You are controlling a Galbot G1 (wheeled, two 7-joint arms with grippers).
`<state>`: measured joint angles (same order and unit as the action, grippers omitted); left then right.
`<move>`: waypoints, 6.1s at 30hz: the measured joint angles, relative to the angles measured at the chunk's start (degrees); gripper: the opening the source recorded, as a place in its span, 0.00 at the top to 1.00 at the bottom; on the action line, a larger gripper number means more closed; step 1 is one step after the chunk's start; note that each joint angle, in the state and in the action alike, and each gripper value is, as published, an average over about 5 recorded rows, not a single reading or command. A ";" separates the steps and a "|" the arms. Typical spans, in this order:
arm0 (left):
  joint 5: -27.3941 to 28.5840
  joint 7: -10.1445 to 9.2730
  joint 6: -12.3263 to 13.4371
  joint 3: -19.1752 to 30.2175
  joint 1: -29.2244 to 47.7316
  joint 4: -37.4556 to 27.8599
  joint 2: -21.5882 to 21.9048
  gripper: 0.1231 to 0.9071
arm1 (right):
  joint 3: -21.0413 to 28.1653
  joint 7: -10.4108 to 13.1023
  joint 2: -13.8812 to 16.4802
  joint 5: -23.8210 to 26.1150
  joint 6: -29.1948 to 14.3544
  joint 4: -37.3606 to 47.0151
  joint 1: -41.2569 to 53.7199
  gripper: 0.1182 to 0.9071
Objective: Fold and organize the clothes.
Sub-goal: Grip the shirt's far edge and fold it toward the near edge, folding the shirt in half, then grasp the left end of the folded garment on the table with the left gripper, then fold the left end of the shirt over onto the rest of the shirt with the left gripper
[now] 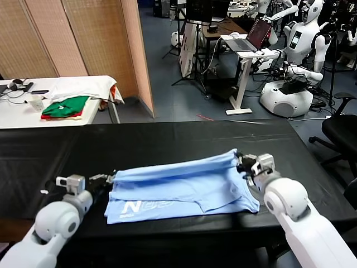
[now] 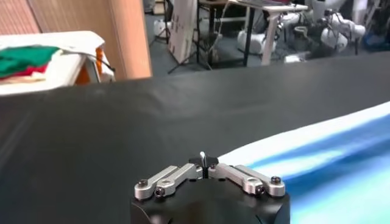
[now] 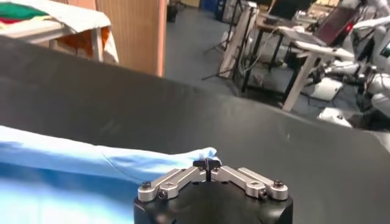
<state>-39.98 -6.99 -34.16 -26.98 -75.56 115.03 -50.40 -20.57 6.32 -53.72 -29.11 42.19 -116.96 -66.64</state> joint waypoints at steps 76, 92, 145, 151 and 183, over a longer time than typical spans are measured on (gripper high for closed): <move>9.63 0.75 4.01 -2.44 1.58 -7.58 -12.85 0.53 | 0.62 5.98 -13.13 -2.61 -12.26 17.57 6.23 0.64; 18.16 1.82 8.25 -5.19 -1.96 -4.15 -15.75 0.97 | -5.78 -0.72 -11.03 -4.19 -13.26 9.58 0.11 0.64; 23.76 8.43 12.35 -14.03 -12.76 0.43 -25.07 0.93 | -12.06 -1.43 -13.28 -3.99 -14.96 -1.54 -9.07 0.00; 32.94 8.40 15.75 -17.39 -14.32 -0.56 -19.65 0.94 | -12.46 -1.40 -13.59 -3.98 -15.27 -1.71 -9.98 0.00; 17.39 1.28 8.47 5.39 -8.62 8.72 -32.11 0.94 | -15.89 -2.05 -21.61 4.49 -16.56 -5.61 -19.31 0.00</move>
<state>-22.59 -5.71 -25.68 -21.60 -84.19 123.74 -82.51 -36.47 4.27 -75.33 -24.61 25.63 -122.58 -85.95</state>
